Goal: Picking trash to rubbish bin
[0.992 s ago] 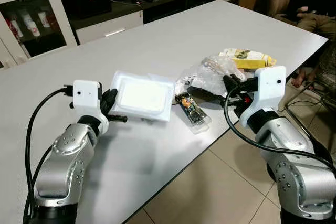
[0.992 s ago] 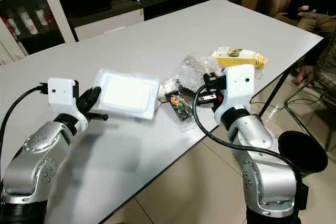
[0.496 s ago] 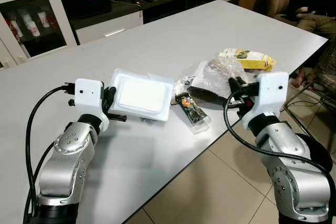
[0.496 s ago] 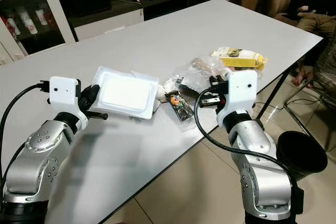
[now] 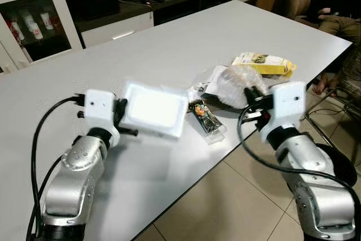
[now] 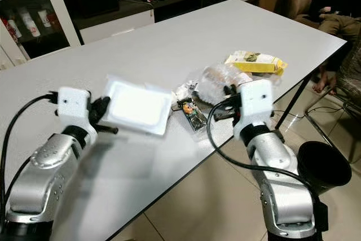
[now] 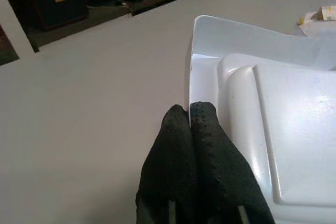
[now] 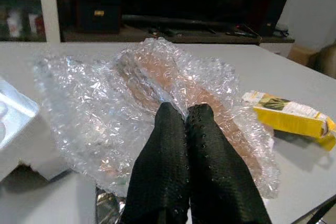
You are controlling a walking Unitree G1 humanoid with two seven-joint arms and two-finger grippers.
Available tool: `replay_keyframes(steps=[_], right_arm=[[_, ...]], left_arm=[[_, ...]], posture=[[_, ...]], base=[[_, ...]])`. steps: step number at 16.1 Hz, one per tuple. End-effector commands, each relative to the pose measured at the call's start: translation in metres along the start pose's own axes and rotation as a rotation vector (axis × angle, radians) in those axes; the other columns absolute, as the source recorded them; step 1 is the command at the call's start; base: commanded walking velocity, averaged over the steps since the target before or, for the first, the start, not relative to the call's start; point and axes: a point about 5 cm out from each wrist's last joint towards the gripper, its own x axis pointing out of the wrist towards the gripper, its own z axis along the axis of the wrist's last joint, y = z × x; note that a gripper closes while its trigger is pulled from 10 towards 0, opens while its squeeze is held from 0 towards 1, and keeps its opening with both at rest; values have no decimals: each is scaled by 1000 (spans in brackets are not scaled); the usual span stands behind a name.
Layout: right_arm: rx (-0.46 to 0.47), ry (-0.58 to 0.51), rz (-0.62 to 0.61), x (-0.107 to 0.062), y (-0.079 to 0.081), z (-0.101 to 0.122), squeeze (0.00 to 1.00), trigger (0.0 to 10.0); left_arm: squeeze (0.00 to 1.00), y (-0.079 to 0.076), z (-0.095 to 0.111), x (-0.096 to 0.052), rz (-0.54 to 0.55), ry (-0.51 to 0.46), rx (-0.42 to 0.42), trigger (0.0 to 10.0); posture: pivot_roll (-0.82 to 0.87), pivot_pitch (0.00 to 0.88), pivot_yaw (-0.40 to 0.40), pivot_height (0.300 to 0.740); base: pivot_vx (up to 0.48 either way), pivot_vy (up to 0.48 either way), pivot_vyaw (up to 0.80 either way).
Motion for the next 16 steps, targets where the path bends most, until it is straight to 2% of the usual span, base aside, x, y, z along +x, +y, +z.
replay_keyframes(steps=[1,3,5,6,8,9,10,11,12,13,16], right_arm=[[-17,-6,8,-1,-1,-1,0,10000],[-40,-7,4,0,-4,-1,0,10000],[-105,-11,-24,1,-11,-2,0,10000],[-96,-26,-11,1,-11,-1,0,10000],[-2,-62,14,1,-7,3,0,10000],[-10,-66,8,0,-7,3,0,10000],[-41,-56,-7,0,-6,1,0,10000],[-72,-41,-16,0,-5,-3,0,10000],[-91,-32,-16,-1,-4,-6,0,10000],[-103,-32,-23,-1,-4,-8,0,10000],[-175,-49,-97,-1,-9,-12,0,10000]], left_arm=[[0,-1,3,-1,-18,-13,42,10000],[0,0,3,-2,-11,-25,84,10000],[0,4,7,-1,47,-119,157,10000],[0,7,7,-1,73,-117,141,10000],[0,7,10,0,51,-133,125,10000],[0,4,12,0,31,-144,78,10000],[0,3,11,0,28,-103,63,10000],[0,-1,7,-1,-30,-53,30,10000],[0,-6,6,-2,-83,-56,8,10000],[0,-6,5,-3,-61,-72,49,10000],[0,-5,1,-1,-30,-55,104,10000]], posture=[[-43,0,-12,740],[-42,0,-12,740],[-38,0,-14,740],[-41,0,-12,740],[-42,0,-11,740],[-41,0,-11,740],[-43,0,-10,740],[-44,0,-8,740],[-44,0,-8,740],[-45,0,-7,740],[-46,0,-7,740]], base=[[0,0,0],[0,0,0],[0,0,0],[0,0,0],[0,0,0],[0,0,0],[0,0,0],[0,0,0],[0,0,0],[0,0,0],[0,0,0]])
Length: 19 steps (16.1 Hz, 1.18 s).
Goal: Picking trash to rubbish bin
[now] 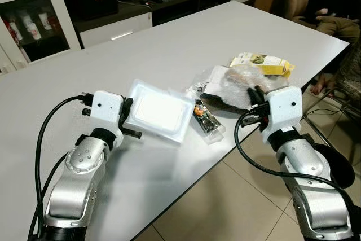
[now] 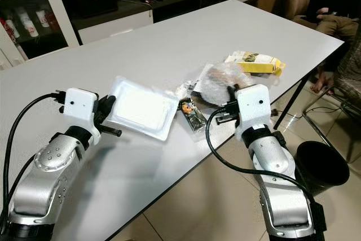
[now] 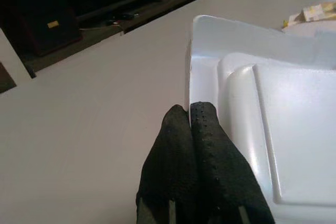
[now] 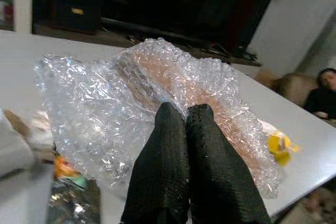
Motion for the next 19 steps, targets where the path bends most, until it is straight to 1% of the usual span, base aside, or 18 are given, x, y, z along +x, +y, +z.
replay_keyframes(steps=[1,2,3,11,13,19], right_arm=[[-10,10,3,-1,0,-3,0,10000],[21,38,15,-2,0,-6,0,10000],[61,57,-6,-5,-2,-11,0,10000],[62,62,13,-7,4,-14,0,10000],[62,66,18,-8,4,-15,0,10000],[56,65,30,-8,5,-15,0,10000]], left_arm=[[0,0,1,0,6,-10,13,10000],[0,0,1,1,10,-14,-5,10000],[0,-1,1,1,7,-12,-8,10000],[0,-7,3,1,-29,-27,26,10000],[0,-8,2,1,-30,-25,28,10000],[0,-8,1,0,-26,-20,33,10000]], posture=[[-48,0,-6,740],[-48,0,-7,740],[-48,0,-7,740],[-49,0,-6,740],[-49,0,-7,740],[-48,0,-10,740]], base=[[0,0,0],[0,0,0],[0,0,0],[0,0,0],[0,-352,0],[0,-477,0]])
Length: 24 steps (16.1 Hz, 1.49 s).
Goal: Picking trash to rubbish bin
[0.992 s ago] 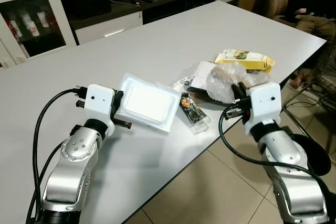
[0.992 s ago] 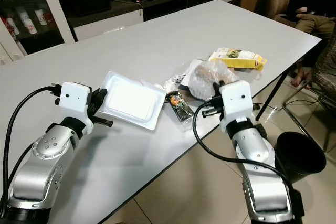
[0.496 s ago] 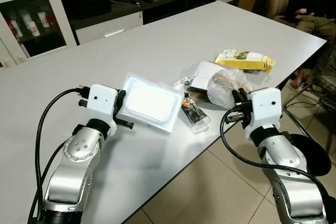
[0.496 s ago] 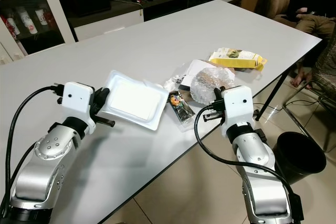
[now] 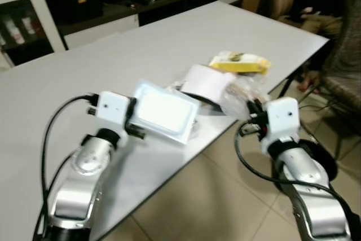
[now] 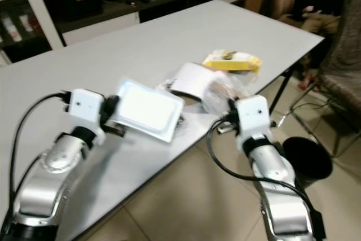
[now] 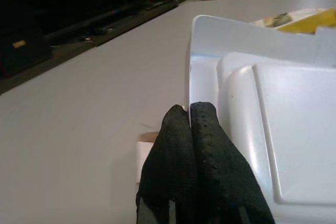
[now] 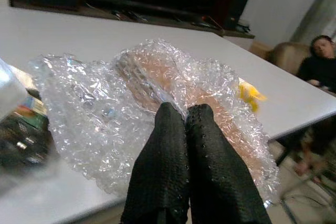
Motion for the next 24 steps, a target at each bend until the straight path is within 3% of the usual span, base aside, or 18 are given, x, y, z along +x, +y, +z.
replay_keyframes(steps=[1,13,16,24], right_arm=[[0,-22,11,1,2,4,0,10000],[-8,-21,17,1,2,4,0,10000],[-10,-20,22,2,3,3,0,10000],[-11,-7,30,1,5,0,0,10000]], left_arm=[[0,5,0,-1,11,4,13,10000],[0,4,0,0,11,10,14,10000],[0,4,-7,0,7,58,-67,10000],[0,4,-7,-1,3,71,-31,10000]], posture=[[-48,0,-10,740],[-51,0,-11,740],[-52,0,-12,740],[-50,0,-11,740]], base=[[0,-480,0],[0,-480,0],[0,160,0],[0,60,0]])
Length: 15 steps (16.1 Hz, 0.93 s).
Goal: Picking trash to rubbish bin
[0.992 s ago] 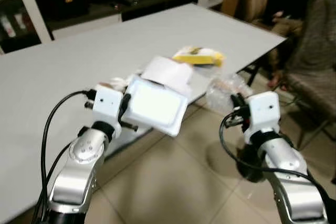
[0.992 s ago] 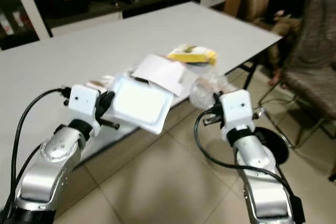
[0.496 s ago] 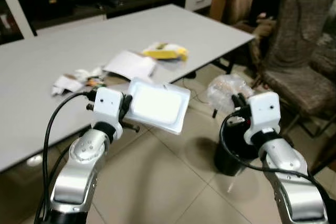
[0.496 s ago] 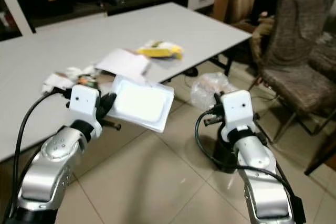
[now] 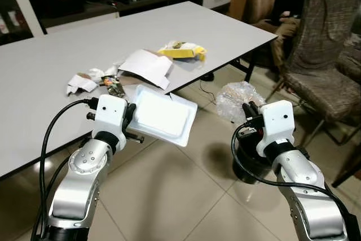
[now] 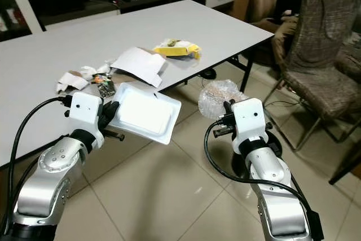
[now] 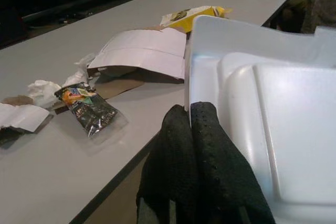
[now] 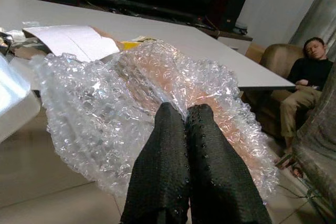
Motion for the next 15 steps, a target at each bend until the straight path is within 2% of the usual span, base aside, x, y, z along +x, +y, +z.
replay_keyframes(steps=[1,12,15], right_arm=[[-10,-3,-5,0,-2,1,0,10000],[-28,41,3,1,0,-7,0,10000],[-12,81,-16,0,-1,-14,0,10000]], left_arm=[[0,-1,3,0,-3,-6,12,10000],[0,-3,-2,0,-11,12,44,10000],[0,-3,-4,0,-11,15,66,10000]], posture=[[-49,0,-11,740],[-45,0,-12,740],[-45,0,-12,740]], base=[[0,0,0],[0,0,0],[0,0,0]])
